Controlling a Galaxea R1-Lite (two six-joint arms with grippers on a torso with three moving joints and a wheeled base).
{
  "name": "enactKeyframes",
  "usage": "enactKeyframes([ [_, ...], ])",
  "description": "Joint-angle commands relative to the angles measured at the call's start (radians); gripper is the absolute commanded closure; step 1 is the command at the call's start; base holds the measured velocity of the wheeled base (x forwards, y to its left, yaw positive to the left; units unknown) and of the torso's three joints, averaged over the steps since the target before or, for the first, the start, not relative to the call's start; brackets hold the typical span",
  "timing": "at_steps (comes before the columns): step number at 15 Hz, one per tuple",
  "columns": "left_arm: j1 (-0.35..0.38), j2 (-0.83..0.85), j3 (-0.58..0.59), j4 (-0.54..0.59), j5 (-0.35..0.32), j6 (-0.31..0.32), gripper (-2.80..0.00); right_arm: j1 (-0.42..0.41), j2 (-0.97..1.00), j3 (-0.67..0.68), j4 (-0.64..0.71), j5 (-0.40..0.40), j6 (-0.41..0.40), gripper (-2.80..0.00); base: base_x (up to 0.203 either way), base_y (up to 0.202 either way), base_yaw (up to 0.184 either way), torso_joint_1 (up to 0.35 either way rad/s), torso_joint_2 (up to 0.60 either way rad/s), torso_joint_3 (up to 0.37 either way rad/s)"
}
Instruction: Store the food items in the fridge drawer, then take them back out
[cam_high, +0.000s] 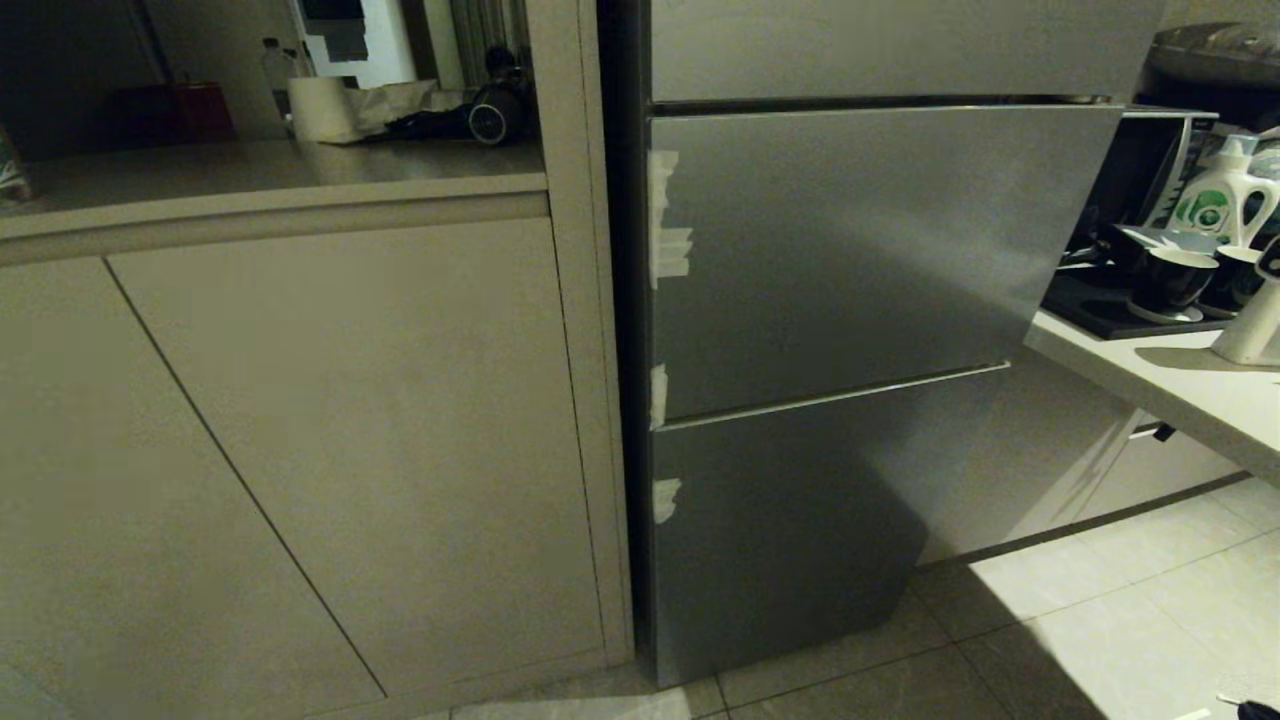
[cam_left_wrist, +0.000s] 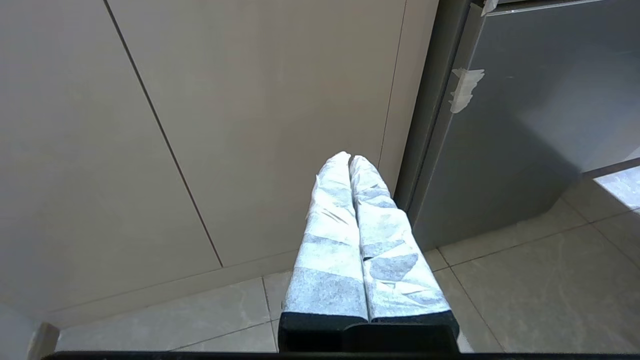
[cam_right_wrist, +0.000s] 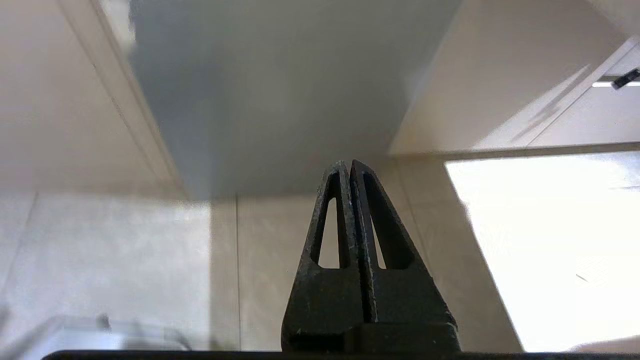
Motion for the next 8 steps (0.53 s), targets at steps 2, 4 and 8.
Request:
enactKeyframes([
  [2,0.0,0.0,0.0,0.0,0.0,-0.001,0.0,-0.049,-0.257,0.042,0.121,0.085,-0.015,0.0,0.0,0.0,0.0,0.0,0.0,0.0],
  [4,0.0,0.0,0.0,0.0,0.0,-0.001,0.0,-0.074,-0.392,0.043,0.143,0.105,-0.02,0.0,0.0,0.0,0.0,0.0,0.0,0.0],
  [8,0.0,0.0,0.0,0.0,0.0,0.0,0.0,-0.092,-0.497,0.044,0.156,0.079,0.045,0.0,0.0,0.0,0.0,0.0,0.0,0.0],
])
